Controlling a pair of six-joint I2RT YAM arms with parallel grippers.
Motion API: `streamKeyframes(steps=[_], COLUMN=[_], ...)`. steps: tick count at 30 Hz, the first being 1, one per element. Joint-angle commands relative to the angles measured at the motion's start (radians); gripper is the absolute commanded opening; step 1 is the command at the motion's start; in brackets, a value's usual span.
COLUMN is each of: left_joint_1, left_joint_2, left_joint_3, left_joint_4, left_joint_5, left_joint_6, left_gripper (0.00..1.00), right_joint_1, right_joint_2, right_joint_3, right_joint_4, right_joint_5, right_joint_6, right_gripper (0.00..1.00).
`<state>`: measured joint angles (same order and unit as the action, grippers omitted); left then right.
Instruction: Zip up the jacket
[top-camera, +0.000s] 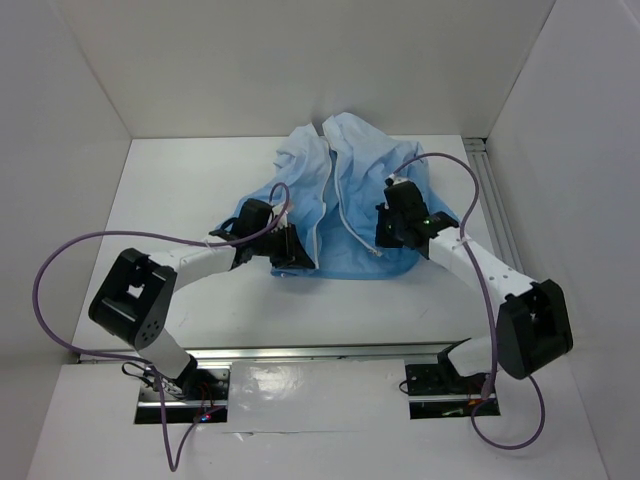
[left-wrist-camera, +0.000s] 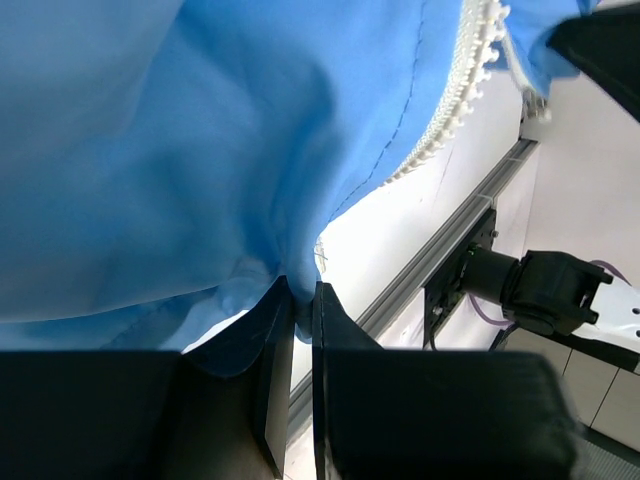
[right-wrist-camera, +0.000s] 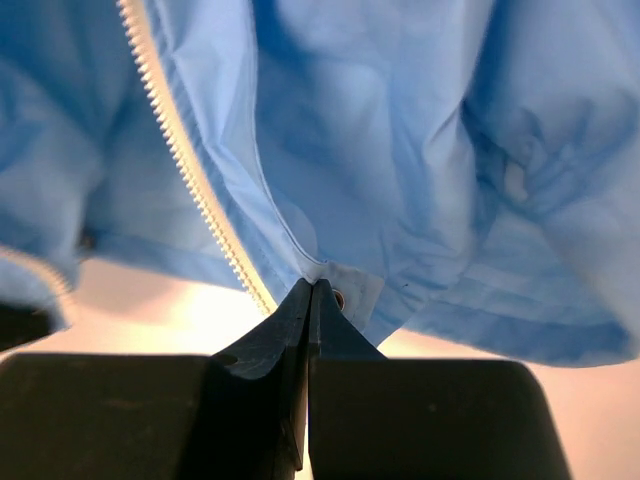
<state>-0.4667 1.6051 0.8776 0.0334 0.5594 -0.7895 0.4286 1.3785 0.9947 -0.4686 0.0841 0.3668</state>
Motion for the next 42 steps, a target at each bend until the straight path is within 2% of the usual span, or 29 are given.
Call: streamKeyframes(steps=[1, 6, 8, 12, 13, 15, 17, 24, 30, 35, 37, 41, 42], left_joint_1=[0.007, 0.007, 0.016, 0.039, 0.039, 0.039, 0.048, 0.048, 0.048, 0.048, 0.048, 0.048, 0.048], left_joint_2=[0.003, -0.022, -0.033, -0.043, -0.054, -0.054, -0.054, -0.043, -0.043, -0.043, -0.043, -0.043, -0.043], left_joint_3=[0.044, 0.032, 0.021, 0.021, 0.012, 0.012, 0.012, 0.003, 0.003, 0.003, 0.003, 0.003, 0.003], left_joint_4=[0.037, 0.063, 0.063, 0.036, 0.036, 0.022, 0.013, 0.022, 0.013, -0.006, -0.006, -0.006, -0.015], left_joint_5=[0.016, -0.002, -0.035, -0.053, -0.053, -0.062, -0.062, -0.053, -0.053, -0.053, -0.053, -0.053, -0.053], left_joint_6=[-0.01, -0.065, -0.076, -0.085, -0.085, -0.076, -0.076, -0.085, -0.076, -0.076, -0.076, -0.066, -0.066], left_gripper=[0.0, 0.0, 0.0, 0.0, 0.0, 0.0, 0.0, 0.0, 0.0, 0.0, 0.0, 0.0, 0.0], right_joint_1=[0.022, 0.088, 0.133, 0.144, 0.144, 0.144, 0.144, 0.182, 0.251, 0.308, 0.32, 0.329, 0.338], right_joint_2=[-0.041, -0.052, -0.035, 0.053, 0.053, 0.053, 0.074, 0.16, 0.234, 0.313, 0.35, 0.393, 0.393], right_joint_3=[0.003, -0.138, -0.201, -0.191, -0.168, -0.15, -0.119, -0.079, -0.08, -0.105, -0.116, -0.136, -0.136], right_joint_4=[0.016, 0.189, 0.313, 0.349, 0.331, 0.274, 0.21, 0.168, 0.189, 0.188, 0.188, 0.197, 0.197], right_joint_5=[-0.113, -0.214, -0.295, -0.397, -0.379, -0.318, -0.264, -0.239, -0.192, 0.0, 0.038, 0.082, 0.082], right_joint_6=[0.058, 0.187, 0.21, 0.156, 0.144, 0.101, 0.077, 0.064, 0.098, 0.178, 0.196, 0.227, 0.237], right_gripper=[0.0, 0.0, 0.0, 0.14, 0.22, 0.31, 0.47, 0.6, 0.61, 0.61, 0.58, 0.38, 0.29])
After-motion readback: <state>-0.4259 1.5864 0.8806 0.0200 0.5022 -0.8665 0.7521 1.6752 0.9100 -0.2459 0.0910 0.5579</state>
